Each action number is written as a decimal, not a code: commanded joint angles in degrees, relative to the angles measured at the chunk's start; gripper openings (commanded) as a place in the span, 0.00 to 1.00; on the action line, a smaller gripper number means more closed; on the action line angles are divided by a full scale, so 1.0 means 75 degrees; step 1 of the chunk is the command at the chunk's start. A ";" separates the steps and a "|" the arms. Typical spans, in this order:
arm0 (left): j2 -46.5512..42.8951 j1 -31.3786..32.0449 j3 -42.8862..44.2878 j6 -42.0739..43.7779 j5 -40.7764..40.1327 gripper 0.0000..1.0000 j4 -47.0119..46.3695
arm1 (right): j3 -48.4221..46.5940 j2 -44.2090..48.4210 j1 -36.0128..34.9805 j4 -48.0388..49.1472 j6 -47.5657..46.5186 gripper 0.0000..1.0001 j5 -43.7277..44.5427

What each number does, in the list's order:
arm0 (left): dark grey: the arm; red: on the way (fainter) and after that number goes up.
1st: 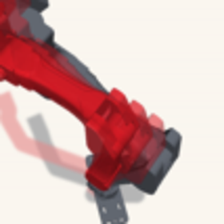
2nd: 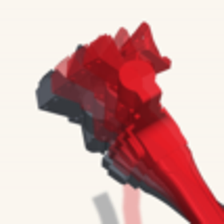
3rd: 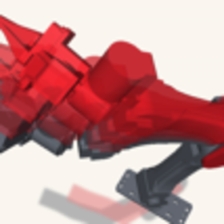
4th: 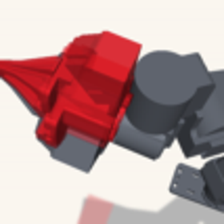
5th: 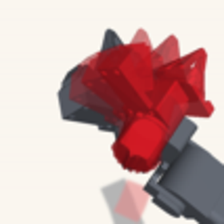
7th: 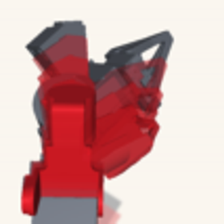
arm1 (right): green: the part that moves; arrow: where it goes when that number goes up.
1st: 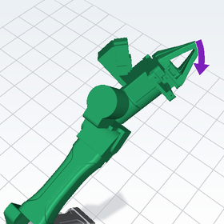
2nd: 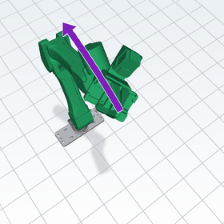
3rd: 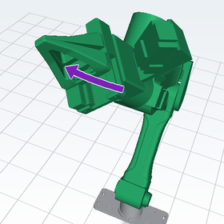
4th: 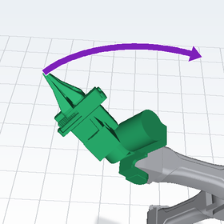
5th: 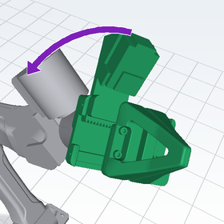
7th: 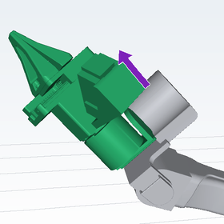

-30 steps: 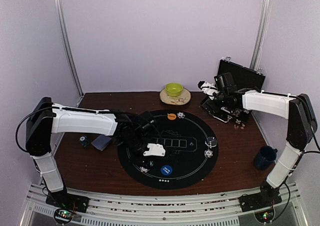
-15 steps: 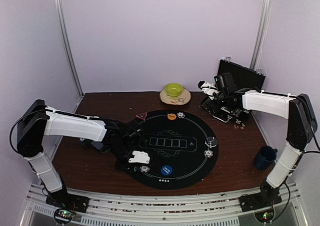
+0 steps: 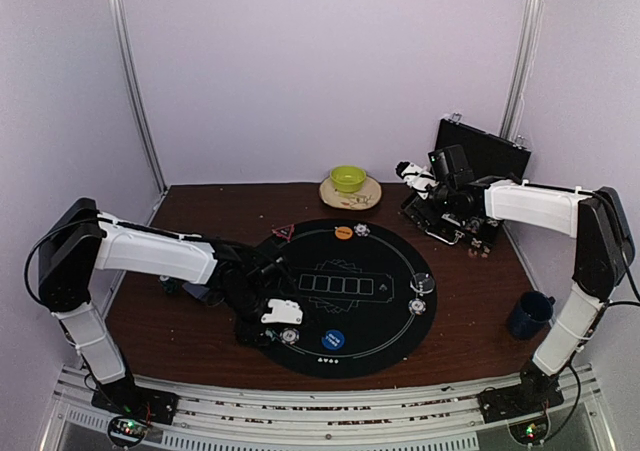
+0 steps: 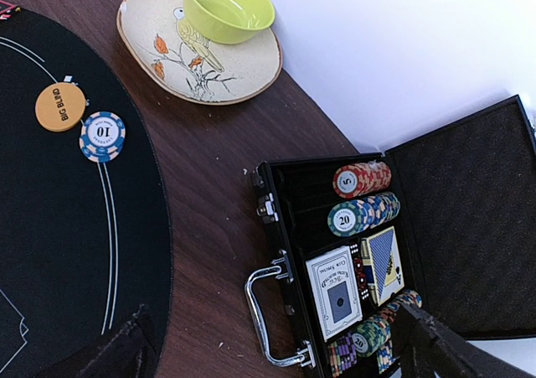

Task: Distribute texas hold em gaming equipment
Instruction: Place the poker chips pile at the small blind area, then pick up the pile of poker chips from the pile of poker chips.

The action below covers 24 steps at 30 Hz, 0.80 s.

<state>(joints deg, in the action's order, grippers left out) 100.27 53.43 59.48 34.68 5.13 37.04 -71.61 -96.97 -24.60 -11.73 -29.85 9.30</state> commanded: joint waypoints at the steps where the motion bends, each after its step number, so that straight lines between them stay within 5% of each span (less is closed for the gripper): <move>1: -0.0586 -0.0280 -0.0192 -0.0051 -0.0165 0.81 -0.0116 | 0.0093 0.0026 0.0030 0.0110 -0.0017 1.00 0.0144; 7: -0.2243 -0.1879 -0.0323 -0.0205 -0.0030 0.97 -0.0107 | 0.0071 0.0059 0.0023 0.0092 -0.0005 1.00 0.0109; 12: -0.3316 -0.3307 -0.0555 -0.0632 -0.0579 0.98 -0.0176 | 0.0070 0.0101 0.0006 0.0084 -0.0005 1.00 0.0073; 20: -0.3110 -0.6130 -0.0690 -0.1493 -0.0397 0.98 -0.0028 | 0.0057 0.0090 -0.0019 0.0053 0.0018 1.00 -0.0026; 24: -0.2693 -0.6780 -0.0741 -0.1682 -0.0160 0.98 -0.0094 | 0.0045 0.0036 -0.0038 0.0029 0.0027 1.00 -0.0077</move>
<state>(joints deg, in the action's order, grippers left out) 77.80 5.45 54.96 25.36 1.76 36.53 -71.61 -96.97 -24.62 -11.77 -29.85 8.99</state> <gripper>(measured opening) 0.978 0.999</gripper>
